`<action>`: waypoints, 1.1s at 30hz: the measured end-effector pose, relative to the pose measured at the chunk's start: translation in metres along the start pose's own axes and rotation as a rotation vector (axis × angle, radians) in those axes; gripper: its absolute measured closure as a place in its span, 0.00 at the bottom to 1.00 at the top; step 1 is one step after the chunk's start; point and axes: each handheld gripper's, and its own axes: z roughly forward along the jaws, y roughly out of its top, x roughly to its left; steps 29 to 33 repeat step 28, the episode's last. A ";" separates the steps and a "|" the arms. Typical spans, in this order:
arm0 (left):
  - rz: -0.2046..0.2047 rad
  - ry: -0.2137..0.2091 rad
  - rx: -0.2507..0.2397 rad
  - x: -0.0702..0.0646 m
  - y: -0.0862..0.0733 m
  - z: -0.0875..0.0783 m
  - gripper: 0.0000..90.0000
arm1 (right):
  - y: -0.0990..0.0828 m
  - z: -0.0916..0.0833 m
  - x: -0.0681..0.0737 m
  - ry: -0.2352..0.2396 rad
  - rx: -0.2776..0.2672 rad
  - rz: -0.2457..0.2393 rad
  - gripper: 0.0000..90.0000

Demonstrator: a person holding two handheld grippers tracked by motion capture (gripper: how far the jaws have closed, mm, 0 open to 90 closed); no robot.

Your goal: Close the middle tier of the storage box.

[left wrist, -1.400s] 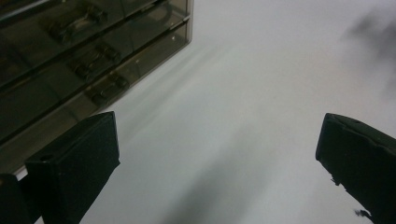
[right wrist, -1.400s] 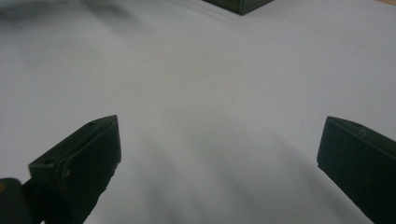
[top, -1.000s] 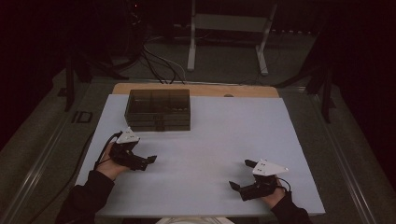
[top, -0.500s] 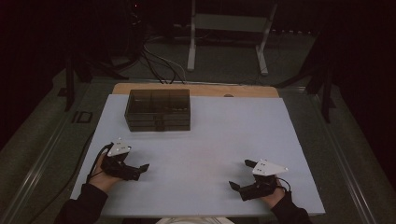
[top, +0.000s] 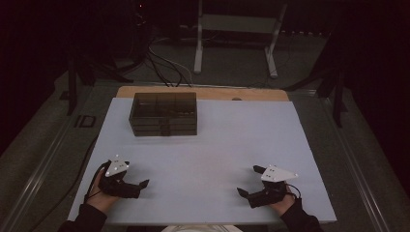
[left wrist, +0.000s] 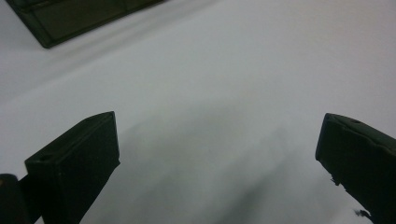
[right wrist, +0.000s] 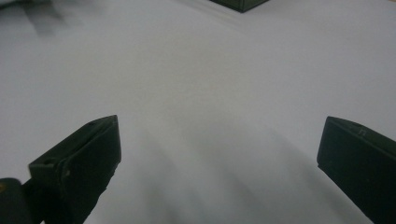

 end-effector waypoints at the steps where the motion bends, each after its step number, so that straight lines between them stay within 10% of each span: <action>1: 0.000 0.009 -0.005 0.002 -0.003 0.002 0.01 | 0.000 0.000 0.001 0.003 0.003 -0.001 0.00; 33: 0.011 -0.010 -0.010 -0.008 0.000 0.010 0.01 | -0.001 0.000 0.001 -0.003 0.012 0.000 0.00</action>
